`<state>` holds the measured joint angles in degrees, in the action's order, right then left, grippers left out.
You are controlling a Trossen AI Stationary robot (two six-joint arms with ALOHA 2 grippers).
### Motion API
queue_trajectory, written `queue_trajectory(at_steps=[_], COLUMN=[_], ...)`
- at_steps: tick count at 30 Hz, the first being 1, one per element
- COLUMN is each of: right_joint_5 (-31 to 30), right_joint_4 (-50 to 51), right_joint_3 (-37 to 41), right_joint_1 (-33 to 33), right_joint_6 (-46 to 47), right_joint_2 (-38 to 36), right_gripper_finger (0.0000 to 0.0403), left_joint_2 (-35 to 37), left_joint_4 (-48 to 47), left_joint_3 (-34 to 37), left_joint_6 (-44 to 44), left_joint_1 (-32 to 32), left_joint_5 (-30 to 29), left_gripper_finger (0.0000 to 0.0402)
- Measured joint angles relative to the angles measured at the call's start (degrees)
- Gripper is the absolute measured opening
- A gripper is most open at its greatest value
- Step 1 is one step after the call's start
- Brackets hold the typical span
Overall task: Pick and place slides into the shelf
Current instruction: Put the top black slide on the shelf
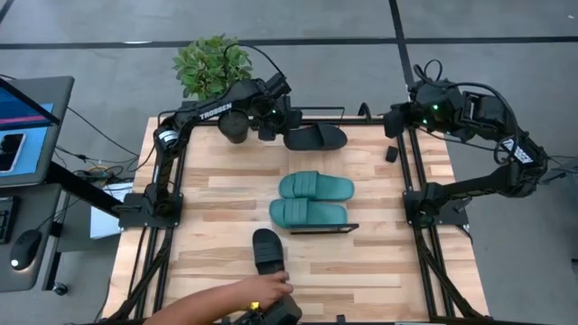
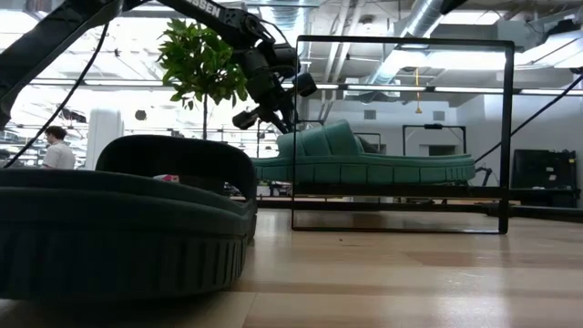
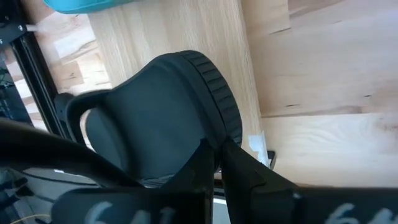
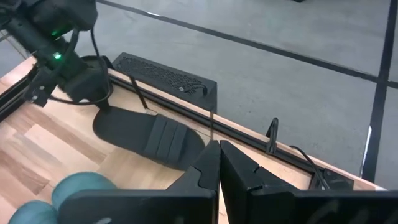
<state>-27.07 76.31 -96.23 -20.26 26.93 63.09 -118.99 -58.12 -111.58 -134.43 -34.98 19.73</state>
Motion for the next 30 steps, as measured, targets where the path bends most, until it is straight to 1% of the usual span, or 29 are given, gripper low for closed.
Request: queue_trajectory(at_steps=[8, 16, 23, 26, 30], right_joint_5=[0.2, 0.2, 0.4, 0.4, 0.5], right_joint_4=[0.0, 0.0, 0.0, 0.0, 0.0], right_joint_3=[0.0, 0.0, 0.0, 0.0, 0.0], right_joint_1=[-1.9, -2.4, -2.4, -2.4, -2.4], right_joint_6=[0.1, 1.2, 1.5, 1.3, 1.1], right_joint_2=[0.0, 0.0, 0.0, 0.0, 0.0], right_gripper_finger=[0.0, 0.0, 0.0, 0.0, 0.0], left_joint_2=[-0.8, -3.8, -4.0, -4.0, -4.0], left_joint_4=[1.6, 4.2, 5.7, 5.9, 6.4], left_joint_3=[1.1, 1.2, 1.1, 0.9, 0.9], left_joint_6=[0.0, -0.5, 0.6, 1.8, 4.2], left_joint_1=[-1.2, -2.5, -2.3, -2.4, -2.4], left_joint_5=[0.4, -2.2, -4.1, -5.8, -7.0], left_gripper_finger=[0.0, 0.0, 0.0, 0.0008, 0.003])
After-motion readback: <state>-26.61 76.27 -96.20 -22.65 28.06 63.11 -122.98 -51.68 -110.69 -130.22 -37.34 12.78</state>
